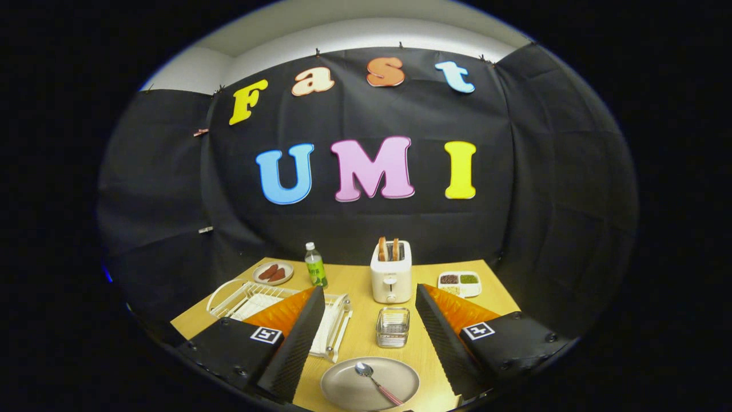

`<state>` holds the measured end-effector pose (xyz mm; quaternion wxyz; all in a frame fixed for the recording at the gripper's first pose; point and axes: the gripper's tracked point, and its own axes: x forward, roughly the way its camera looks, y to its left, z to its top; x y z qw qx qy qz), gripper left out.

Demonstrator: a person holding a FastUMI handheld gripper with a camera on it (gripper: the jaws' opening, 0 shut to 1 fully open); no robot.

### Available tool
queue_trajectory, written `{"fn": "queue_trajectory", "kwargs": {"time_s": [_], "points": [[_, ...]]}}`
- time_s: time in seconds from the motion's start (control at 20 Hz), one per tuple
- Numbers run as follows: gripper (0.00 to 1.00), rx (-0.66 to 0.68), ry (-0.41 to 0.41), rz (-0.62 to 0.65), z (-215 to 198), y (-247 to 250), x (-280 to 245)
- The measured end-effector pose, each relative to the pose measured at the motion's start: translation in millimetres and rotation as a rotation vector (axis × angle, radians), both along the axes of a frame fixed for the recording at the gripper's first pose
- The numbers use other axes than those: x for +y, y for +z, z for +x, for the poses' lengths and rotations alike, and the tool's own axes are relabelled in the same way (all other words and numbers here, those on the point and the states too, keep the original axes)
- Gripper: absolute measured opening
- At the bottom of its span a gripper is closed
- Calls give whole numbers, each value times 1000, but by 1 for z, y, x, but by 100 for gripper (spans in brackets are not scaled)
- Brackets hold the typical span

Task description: Take the plate from the dish rack, then take the spoon from the basket and place it into the plate.

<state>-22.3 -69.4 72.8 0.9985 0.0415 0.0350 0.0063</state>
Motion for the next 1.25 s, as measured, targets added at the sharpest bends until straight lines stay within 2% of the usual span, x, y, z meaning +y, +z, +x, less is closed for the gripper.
{"fn": "queue_trajectory", "kwargs": {"time_s": [0.1,0.3,0.5,0.7,0.8,1.0,1.25], "points": [[98,-44,-52,-22,-8,16,12],[98,-61,-135,13,-22,27,33],[99,-67,-192,25,-36,20,34],[98,-112,-180,104,-42,20,33],[98,-107,-222,131,-45,12,16],[98,-83,-273,110,-48,2,9],[98,-97,-279,87,-56,-3,28]]}}
